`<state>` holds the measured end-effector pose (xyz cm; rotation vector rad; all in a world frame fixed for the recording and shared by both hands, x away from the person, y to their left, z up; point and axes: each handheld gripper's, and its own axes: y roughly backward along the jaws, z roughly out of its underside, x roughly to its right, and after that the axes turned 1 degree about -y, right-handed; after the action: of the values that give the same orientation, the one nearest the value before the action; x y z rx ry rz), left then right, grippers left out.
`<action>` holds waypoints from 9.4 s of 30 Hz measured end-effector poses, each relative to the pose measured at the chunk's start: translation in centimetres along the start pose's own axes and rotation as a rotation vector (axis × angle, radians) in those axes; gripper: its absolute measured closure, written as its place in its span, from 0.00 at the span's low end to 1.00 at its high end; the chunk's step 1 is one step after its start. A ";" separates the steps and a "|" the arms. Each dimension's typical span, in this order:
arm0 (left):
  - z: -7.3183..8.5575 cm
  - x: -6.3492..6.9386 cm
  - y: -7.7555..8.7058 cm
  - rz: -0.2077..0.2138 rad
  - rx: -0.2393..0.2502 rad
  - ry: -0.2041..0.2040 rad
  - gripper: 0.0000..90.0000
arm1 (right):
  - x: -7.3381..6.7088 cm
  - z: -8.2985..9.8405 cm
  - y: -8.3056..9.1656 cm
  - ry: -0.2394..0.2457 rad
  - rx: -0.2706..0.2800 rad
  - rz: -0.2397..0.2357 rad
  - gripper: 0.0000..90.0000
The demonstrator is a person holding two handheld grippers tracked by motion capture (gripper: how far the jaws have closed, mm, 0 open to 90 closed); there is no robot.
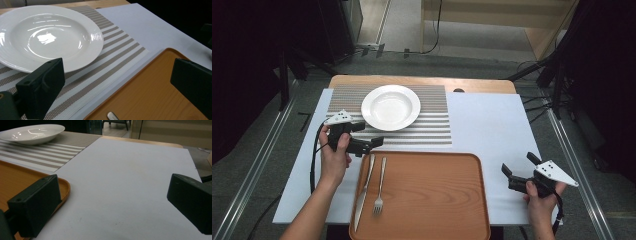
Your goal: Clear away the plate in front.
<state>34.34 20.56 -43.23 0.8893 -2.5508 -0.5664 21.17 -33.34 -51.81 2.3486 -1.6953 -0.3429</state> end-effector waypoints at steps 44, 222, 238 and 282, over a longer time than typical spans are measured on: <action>-1.7 -4.0 -2.2 -0.086 -0.041 0.059 0.00 | 0.0 0.0 0.0 0.001 0.001 -0.001 0.00; -6.5 -6.8 -5.3 -0.010 0.120 0.344 0.90 | 0.1 0.1 -0.2 0.000 0.012 -0.005 0.00; -6.0 -4.6 -5.0 0.053 0.120 0.329 0.90 | 0.0 0.1 -0.2 0.005 0.014 -0.005 0.00; -1.6 0.5 -4.3 0.209 0.036 0.301 0.90 | -0.1 0.1 -0.2 0.008 0.014 0.000 0.00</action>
<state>36.84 16.75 -43.84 0.6528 -2.3461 -0.2989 21.29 -33.18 -51.97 2.3570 -1.6989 -0.3223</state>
